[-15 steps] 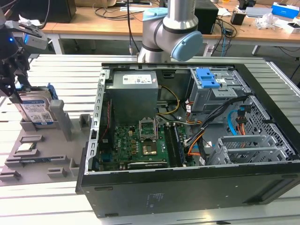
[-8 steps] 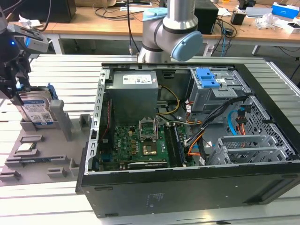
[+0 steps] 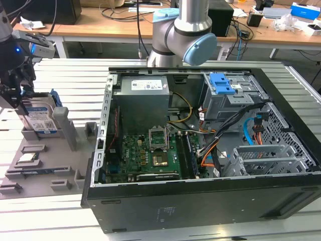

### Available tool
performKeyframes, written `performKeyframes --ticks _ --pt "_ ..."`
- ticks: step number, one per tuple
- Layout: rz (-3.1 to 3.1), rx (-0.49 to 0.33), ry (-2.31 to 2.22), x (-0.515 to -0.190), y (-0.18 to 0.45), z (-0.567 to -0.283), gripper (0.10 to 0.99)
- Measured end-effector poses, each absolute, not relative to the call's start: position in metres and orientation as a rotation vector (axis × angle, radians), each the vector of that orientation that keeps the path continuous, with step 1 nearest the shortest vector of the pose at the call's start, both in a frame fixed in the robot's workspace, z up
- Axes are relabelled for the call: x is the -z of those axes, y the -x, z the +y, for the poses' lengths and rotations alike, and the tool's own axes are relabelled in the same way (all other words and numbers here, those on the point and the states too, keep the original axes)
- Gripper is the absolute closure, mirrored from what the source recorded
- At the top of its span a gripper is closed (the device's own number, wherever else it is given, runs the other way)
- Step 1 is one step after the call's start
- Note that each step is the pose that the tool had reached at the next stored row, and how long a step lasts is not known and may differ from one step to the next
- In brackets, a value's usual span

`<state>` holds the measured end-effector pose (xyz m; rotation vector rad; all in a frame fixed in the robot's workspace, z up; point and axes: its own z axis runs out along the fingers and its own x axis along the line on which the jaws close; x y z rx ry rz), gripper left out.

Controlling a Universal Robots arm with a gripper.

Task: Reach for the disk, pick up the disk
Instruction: 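Pick up the disk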

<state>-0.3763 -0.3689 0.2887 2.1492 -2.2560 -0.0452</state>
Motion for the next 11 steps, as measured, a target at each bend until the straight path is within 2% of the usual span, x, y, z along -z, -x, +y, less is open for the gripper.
performKeyframes --ticks 7,10,11 --pt "-2.255 0.045 -2.151 -0.2877 0.3759 -0.3689 0.486" --pt "-2.254 0.045 -2.151 -0.2877 0.3758 -0.3689 0.69" --pt "-2.254 0.045 -2.151 -0.2877 0.3758 -0.3689 0.722"
